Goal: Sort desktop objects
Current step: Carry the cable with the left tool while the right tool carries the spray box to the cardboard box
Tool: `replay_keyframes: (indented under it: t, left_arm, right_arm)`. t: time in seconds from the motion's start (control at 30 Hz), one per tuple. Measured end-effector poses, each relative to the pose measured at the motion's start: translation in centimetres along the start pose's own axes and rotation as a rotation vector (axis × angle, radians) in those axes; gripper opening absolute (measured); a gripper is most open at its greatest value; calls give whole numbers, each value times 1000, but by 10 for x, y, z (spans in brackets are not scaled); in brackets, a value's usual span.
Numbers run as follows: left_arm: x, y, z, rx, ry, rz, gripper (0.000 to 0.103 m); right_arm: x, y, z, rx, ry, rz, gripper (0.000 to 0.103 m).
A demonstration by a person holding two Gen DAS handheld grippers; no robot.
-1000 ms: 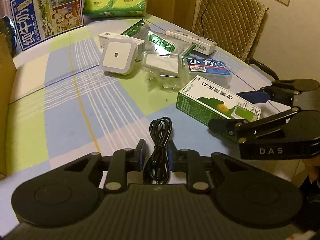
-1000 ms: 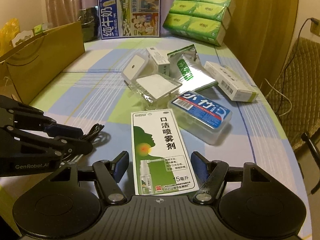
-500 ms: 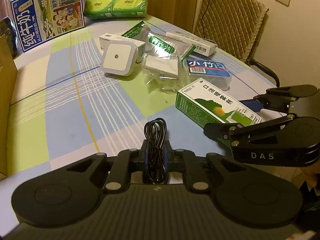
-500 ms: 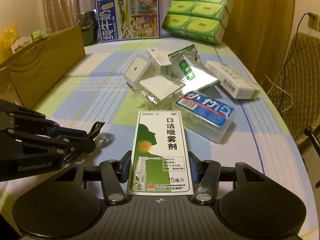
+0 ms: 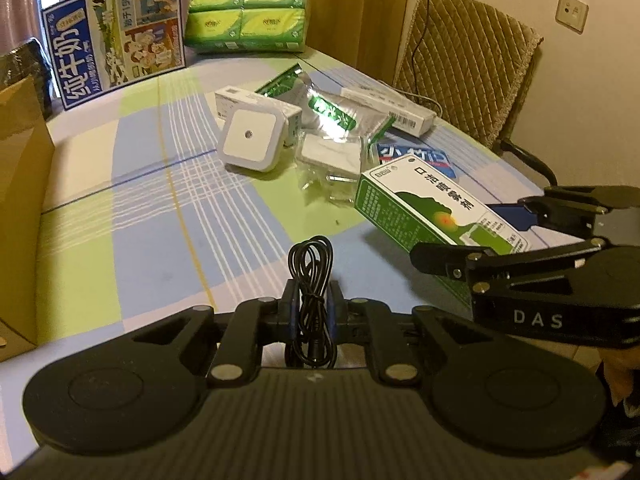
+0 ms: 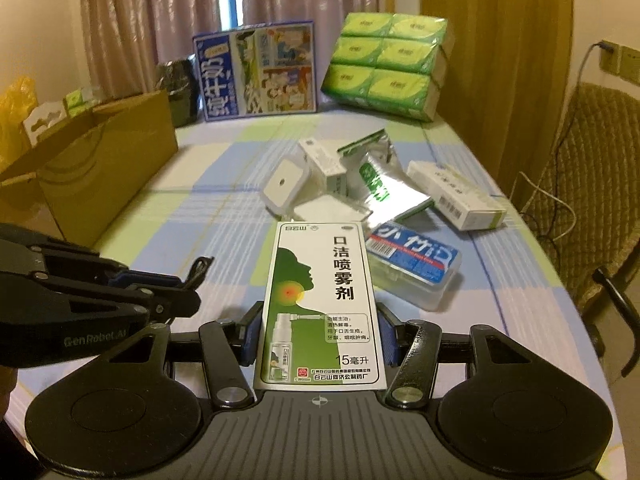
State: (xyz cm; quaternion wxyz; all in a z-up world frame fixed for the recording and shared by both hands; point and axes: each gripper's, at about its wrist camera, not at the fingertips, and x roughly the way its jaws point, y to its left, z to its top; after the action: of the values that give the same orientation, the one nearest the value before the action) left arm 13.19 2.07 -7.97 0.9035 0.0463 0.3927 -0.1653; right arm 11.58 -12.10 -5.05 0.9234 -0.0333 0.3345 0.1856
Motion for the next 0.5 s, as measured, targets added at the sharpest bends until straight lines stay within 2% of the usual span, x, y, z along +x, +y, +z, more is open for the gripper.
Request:
replay_keyframes:
  t: [0.2, 0.5]
  left_arm:
    - [-26, 6, 7, -85, -36, 13, 10]
    - [-76, 6, 15, -102, -83, 62, 10]
  right_arm:
    - [-27, 3, 9, 59, -23, -7, 53]
    - [-65, 25, 25, 66, -73, 7, 53]
